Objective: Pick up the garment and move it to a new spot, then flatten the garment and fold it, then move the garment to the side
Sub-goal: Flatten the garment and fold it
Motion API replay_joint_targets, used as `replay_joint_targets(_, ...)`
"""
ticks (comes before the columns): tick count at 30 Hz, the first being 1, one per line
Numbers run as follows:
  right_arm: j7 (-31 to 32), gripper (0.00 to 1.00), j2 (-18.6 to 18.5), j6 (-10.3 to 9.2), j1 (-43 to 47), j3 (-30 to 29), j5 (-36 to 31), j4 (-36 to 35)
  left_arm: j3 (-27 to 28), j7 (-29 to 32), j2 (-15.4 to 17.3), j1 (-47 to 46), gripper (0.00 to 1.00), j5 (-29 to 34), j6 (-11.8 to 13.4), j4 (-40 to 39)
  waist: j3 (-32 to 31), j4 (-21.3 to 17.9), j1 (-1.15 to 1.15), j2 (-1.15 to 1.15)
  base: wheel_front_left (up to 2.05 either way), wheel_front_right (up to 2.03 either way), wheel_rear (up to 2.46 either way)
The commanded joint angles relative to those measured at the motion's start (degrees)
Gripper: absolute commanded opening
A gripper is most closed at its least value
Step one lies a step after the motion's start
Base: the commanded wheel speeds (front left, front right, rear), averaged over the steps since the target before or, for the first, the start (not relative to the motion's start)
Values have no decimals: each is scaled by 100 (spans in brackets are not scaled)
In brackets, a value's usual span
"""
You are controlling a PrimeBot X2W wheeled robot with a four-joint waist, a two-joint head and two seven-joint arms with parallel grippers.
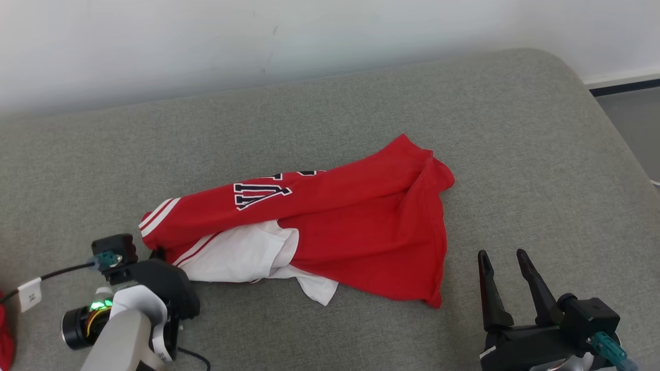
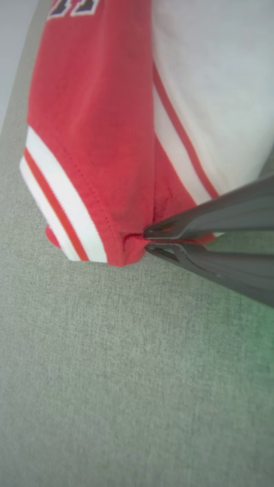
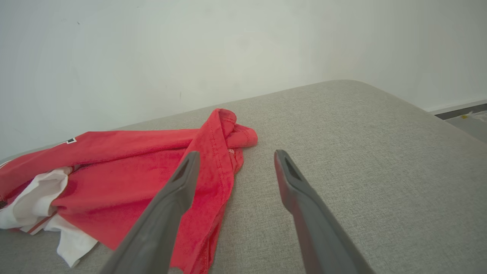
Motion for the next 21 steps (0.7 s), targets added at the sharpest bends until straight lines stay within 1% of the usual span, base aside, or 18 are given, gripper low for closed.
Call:
replay_joint_targets(1, -1, 100, 17, 18, -50, 25, -8, -27, -1, -97, -7, -102, 0, -29, -41, 21, 16, 23, -1, 0, 0, 0, 0)
replay_joint_targets(3, 0, 100, 16, 18, -66, 37, -1, -19, 43, -296, -18, -227, 0, -63, -74, -55, 16, 40, -1, 0, 0, 0, 0)
replay_joint_targets(4, 0, 100, 16, 18, -66, 37, -1, -19, 43, -296, -18, -227, 0, -63, -74, -55, 16, 40, -1, 0, 0, 0, 0)
replay_joint_targets(8, -2, 100, 17, 18, -48, 32, 17, -12, 173, -734, -51, -275, 0, -196, -68, -314, -36, 91, -1, 0, 0, 0, 0)
replay_joint_targets(12, 16, 100, 17, 18, 53, -52, 4, -27, 194, -905, -105, -64, 0, -268, -56, -835, -132, 222, -1, 0, 0, 0, 0)
replay_joint_targets(16, 27, 100, 18, 18, 118, -142, -12, -58, 75, -674, -181, 352, 0, -267, -24, -1843, -191, 436, -1, 0, 0, 0, 0)
replay_joint_targets(19, 32, 100, 18, 18, 153, -200, -5, -60, -116, -278, -237, 851, 0, -275, 43, -2943, -244, 583, -1, 0, 0, 0, 0)
replay_joint_targets(21, 28, 100, 16, 18, 168, -223, 1, -56, -232, 17, -257, 1237, 0, -282, 128, -3851, -285, 662, -1, 0, 0, 0, 0)
